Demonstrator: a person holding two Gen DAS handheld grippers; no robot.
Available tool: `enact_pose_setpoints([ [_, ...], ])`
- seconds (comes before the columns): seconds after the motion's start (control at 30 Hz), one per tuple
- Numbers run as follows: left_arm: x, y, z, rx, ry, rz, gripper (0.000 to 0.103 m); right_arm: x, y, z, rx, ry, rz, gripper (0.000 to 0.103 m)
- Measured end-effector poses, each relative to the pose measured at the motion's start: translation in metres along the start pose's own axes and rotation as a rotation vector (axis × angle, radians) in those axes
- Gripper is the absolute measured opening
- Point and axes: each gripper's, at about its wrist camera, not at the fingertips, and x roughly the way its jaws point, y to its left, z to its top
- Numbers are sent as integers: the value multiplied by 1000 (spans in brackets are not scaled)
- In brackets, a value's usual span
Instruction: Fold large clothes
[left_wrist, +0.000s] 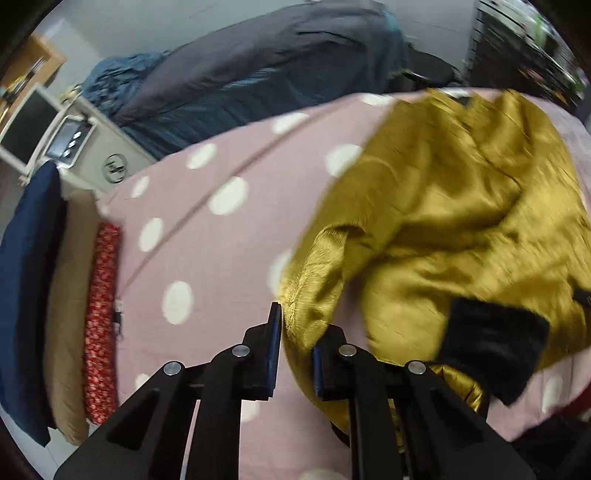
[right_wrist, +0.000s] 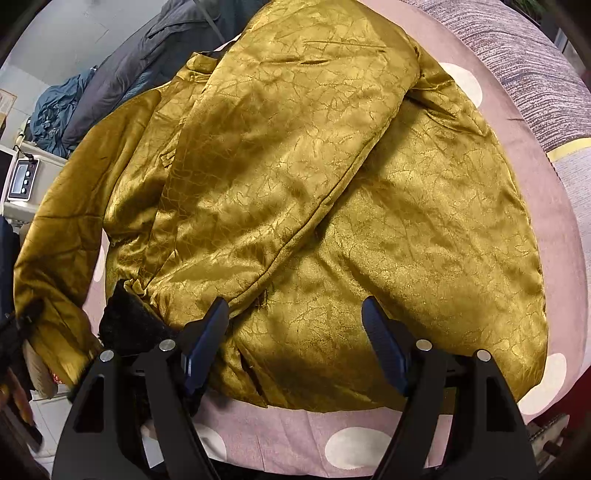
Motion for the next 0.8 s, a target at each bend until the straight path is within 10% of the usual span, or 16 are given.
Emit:
enact_pose_setpoints([
  [0.27, 60, 100, 53, -243, 39, 159, 9, -7, 10, 1, -50, -28, -10, 74],
  [0.37, 83, 123, 60, -350, 89, 115, 9, -12, 13, 1, -66, -50, -20, 74],
  [0.43, 88, 126, 56, -419, 95, 59, 21, -15, 13, 2, -70, -62, -28, 74],
  [0.5, 86, 120, 51, -446, 75, 17, 68, -18, 13, 3, -74, -71, -37, 74],
  [0.53, 83, 114, 46, -450, 57, 8, 74, -19, 13, 2, -74, -74, -40, 74],
  [0.8, 42, 57, 12, -388, -43, -103, 86, -13, 29, 0, -128, -52, -53, 74],
])
